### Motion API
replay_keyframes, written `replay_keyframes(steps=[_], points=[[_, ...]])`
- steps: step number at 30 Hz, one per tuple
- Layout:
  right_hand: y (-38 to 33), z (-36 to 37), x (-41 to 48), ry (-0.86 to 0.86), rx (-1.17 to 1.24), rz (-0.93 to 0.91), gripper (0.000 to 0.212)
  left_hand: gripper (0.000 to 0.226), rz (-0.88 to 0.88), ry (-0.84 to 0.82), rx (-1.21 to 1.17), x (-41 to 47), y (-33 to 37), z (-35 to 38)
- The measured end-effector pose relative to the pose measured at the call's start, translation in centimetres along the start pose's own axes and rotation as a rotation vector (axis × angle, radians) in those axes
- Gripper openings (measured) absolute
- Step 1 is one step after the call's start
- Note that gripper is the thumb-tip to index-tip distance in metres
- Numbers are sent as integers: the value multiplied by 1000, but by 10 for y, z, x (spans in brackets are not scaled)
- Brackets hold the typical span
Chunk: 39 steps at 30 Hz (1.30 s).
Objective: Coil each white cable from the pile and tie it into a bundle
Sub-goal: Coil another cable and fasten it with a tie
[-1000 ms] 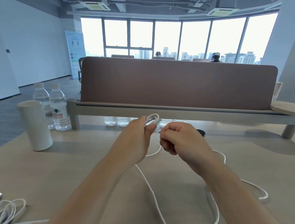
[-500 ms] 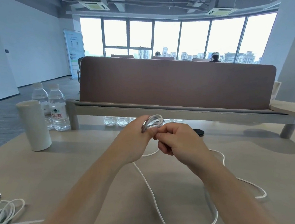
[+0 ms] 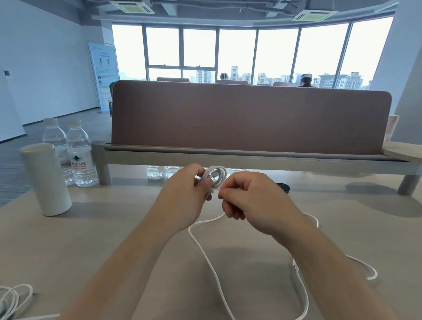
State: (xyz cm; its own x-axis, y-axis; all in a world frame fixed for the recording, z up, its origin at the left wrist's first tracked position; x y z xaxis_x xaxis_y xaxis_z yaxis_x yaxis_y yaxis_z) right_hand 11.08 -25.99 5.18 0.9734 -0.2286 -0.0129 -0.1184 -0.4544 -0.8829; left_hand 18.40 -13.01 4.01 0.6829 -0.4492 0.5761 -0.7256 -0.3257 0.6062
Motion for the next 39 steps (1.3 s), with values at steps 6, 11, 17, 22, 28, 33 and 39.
replay_keyframes(steps=[6, 11, 17, 22, 28, 33, 39], points=[[5, 0, 5, 22, -24, 37, 16, 12, -76, 11, -109, -2, 0, -1], [8, 3, 8, 25, -40, 42, 15, 10, -116, -16, -229, -3, 5, 3], [6, 3, 5, 56, -121, 40, 22, 13, -165, -48, -330, -5, 7, 10], [5, 8, 5, 99, -179, 52, 18, 13, -180, -20, -307, -5, 1, 9], [4, 11, 3, 77, -121, 79, 23, 13, -175, -10, -159, -3, -9, 12], [3, 9, 2, 81, -91, 61, 20, 15, -145, 3, -69, -2, -9, 5], [7, 5, 3, -45, -148, 108, 18, 14, -121, -25, -78, -2, -2, 11]])
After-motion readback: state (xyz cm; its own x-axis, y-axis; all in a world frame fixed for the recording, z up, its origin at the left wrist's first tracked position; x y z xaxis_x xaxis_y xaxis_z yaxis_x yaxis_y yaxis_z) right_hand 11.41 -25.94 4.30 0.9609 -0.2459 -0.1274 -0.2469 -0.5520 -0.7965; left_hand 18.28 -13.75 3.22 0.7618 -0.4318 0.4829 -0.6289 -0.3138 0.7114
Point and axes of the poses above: each hand's wrist, its own x-axis towards the middle knuckle, its own z-axis out of the palm, y = z × x, the point moved 5 cm from there along x, towards the middle knuckle, and after that the axes turned 15 degrees about z, right-handed, at the moved point
